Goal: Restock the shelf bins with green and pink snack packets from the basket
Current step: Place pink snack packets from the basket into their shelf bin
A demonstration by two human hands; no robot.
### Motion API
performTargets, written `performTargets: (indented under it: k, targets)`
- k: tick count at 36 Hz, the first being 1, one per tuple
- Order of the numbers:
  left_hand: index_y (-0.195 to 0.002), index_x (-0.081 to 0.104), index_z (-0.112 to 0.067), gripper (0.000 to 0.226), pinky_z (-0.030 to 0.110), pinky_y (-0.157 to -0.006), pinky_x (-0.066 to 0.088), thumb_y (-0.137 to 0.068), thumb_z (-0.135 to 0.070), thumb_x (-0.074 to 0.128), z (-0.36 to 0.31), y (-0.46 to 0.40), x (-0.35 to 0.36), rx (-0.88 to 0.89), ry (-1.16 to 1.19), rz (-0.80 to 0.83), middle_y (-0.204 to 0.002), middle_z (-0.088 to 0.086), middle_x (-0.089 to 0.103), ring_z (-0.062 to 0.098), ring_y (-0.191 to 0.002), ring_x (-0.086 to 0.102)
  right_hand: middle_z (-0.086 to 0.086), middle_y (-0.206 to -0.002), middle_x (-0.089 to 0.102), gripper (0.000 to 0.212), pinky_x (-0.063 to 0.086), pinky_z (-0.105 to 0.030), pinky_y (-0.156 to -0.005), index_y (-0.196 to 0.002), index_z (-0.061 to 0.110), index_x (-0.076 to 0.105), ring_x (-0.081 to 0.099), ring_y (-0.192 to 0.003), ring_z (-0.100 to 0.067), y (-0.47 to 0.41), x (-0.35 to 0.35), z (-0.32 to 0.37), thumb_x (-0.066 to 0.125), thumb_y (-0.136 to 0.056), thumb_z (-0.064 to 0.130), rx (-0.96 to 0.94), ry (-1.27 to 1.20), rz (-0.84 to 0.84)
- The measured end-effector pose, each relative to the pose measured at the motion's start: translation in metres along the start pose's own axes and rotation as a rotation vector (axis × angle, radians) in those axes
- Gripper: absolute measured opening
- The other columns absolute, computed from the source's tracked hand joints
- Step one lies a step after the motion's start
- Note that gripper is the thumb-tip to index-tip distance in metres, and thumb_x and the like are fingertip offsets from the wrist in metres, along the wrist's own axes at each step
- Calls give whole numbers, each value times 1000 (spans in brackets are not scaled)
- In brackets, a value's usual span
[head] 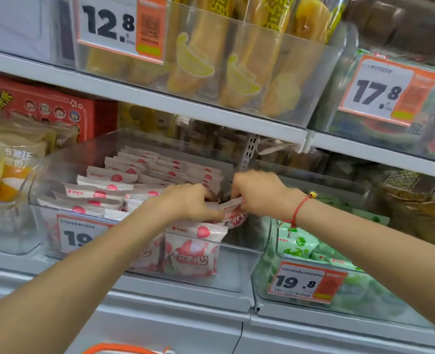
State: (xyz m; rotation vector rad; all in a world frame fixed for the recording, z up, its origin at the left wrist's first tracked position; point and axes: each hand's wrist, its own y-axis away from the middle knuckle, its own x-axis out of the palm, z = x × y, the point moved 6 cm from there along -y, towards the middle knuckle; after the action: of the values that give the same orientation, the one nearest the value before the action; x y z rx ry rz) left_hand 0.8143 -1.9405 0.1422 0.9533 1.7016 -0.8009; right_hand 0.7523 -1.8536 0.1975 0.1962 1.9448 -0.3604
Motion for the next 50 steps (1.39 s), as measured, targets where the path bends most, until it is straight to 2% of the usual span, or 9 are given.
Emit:
performTargets:
  k: [6, 10, 13, 20, 27, 33, 42, 45, 50]
  targets:
    - [-98, 66, -31, 42, 31, -71, 36, -86, -63, 42, 12, 4, -6, -10, -146, -11, -109, 3, 65, 24, -90, 52, -15, -116, 63, 27, 42, -31, -71, -115, 3, 60, 61, -98, -29, -34, 19, 6, 47, -92, 4, 128, 23, 166]
    - [-69, 52, -27, 37, 31, -73, 31, -90, -56, 44, 16, 7, -8, 8, -172, -16, -111, 6, 65, 26, -93, 50, -11, -129, 57, 32, 44, -36, -94, -126, 6, 54, 55, -118, -29, -58, 35, 1, 46, -96, 12, 282, 73, 149]
    - [-80, 52, -31, 29, 32, -77, 27, -93, -55, 40, 12, 10, -8, 32, -212, -16, -118, 9, 62, 30, -110, 51, -12, -129, 56, 33, 44, -37, -95, -128, 6, 52, 54, -119, -29, -67, 44, -1, 45, -97, 17, 350, 64, 149]
    - [-104, 65, -33, 37, 32, -76, 25, -94, -54, 37, 13, 13, -6, 46, -176, -18, -122, 10, 60, 28, -112, 46, -12, -128, 57, 33, 45, -35, -92, -127, 8, 54, 54, -119, -29, -78, 45, -16, 50, -94, 14, 443, -41, 95]
    - [-117, 63, -35, 40, 32, -81, 26, -94, -56, 38, 14, 14, -6, 61, -160, -26, -127, 6, 58, 28, -116, 44, -16, -133, 54, 70, 42, -43, -100, -130, 2, 50, 52, -121, -32, -82, 42, -22, 80, -71, 22, 381, -224, 363]
    - [-107, 65, -37, 34, 31, -79, 28, -94, -55, 38, 14, 14, -4, 71, -160, -42, -120, 4, 60, 26, -109, 45, -20, -135, 49, 43, 39, -41, -103, -135, -1, 44, 48, -124, -34, -85, 44, -28, 47, -95, 17, 486, -114, 80]
    - [-130, 55, -41, 44, 33, -92, 30, -93, -58, 38, 14, 8, -1, 41, -175, -34, -135, 2, 53, 27, -121, 43, -20, -133, 50, 38, 41, -38, -101, -131, 0, 46, 48, -123, -33, -83, 43, -24, 46, -94, 12, 454, -236, 99]
    - [-130, 54, -40, 45, 33, -95, 30, -92, -59, 39, 14, 7, -2, 23, -169, -33, -135, 2, 54, 27, -121, 43, -19, -123, 57, 32, 44, -31, -82, -122, -2, 54, 56, -113, -31, -71, 39, -20, 50, -91, 5, 361, -218, 172]
    - [-93, 64, -33, 40, 32, -79, 37, -93, -61, 36, 9, 9, -6, 18, -130, -75, -104, 3, 67, 24, -94, 55, -17, -117, 62, 31, 43, -27, -71, -121, 1, 56, 61, -95, -28, -42, 29, -7, 54, -90, 6, 234, -117, 214]
